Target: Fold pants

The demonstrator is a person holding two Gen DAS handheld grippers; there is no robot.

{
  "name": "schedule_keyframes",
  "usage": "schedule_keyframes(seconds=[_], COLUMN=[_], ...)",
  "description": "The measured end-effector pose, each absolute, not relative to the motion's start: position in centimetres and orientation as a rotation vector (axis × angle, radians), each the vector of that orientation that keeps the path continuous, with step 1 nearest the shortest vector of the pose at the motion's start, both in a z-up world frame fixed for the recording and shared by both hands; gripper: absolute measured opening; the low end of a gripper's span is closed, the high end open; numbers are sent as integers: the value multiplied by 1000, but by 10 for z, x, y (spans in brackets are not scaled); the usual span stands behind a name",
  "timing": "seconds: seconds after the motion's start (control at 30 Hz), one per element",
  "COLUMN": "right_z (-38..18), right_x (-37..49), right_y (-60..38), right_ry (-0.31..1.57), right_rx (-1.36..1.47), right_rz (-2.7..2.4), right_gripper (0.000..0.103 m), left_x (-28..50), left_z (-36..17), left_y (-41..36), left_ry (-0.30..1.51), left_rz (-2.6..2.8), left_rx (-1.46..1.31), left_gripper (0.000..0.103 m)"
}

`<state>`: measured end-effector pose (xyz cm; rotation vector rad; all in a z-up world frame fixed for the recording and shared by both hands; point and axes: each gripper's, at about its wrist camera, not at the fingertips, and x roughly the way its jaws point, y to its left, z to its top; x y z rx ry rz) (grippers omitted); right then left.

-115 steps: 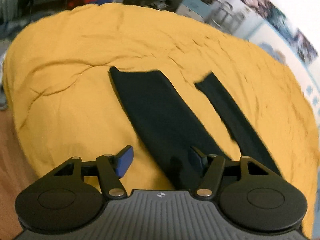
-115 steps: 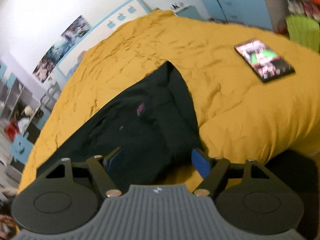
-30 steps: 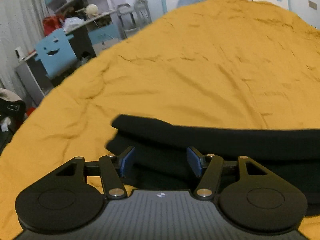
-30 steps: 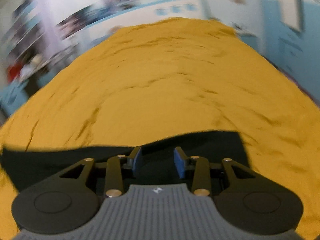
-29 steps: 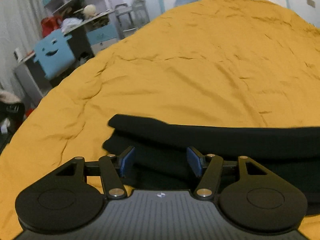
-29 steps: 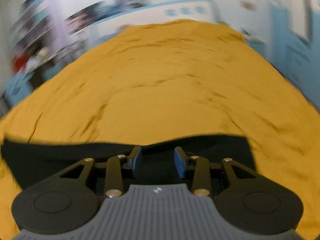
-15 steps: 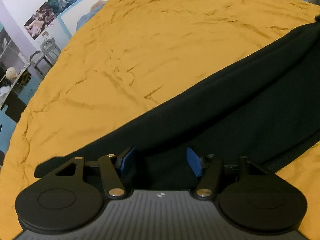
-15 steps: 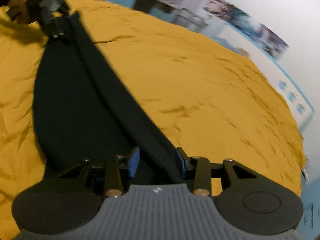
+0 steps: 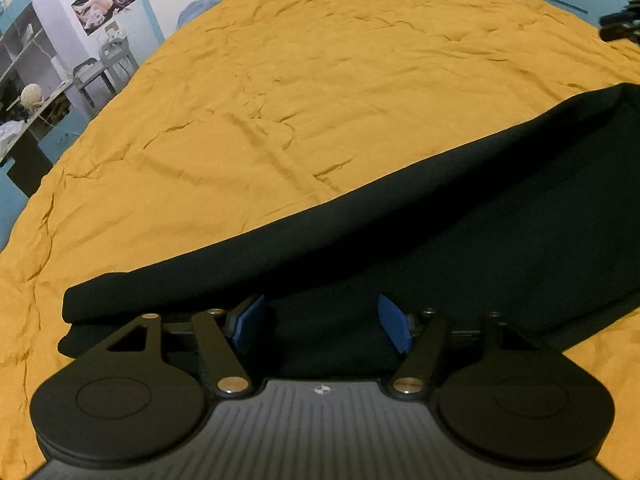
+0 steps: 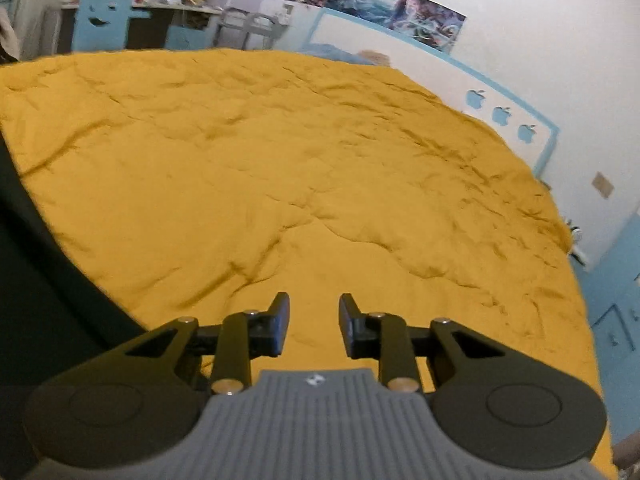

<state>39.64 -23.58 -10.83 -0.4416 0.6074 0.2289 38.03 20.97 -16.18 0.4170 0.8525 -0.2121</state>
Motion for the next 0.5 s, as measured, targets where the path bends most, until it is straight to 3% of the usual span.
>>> schedule_keyframes(seconds=[0.33,0.5], right_z=[-113,-114], right_x=[281,245], right_y=[-194,-185], right_ry=[648,669], right_rx=[-392,-317], right_rz=[559,610], right_gripper=[36,39], left_x=[424,473], left_z=[-153,-126], left_y=[215,263], left_ry=[903,857], left_rz=[-149,198], left_rx=[343,16], left_gripper=[76,70])
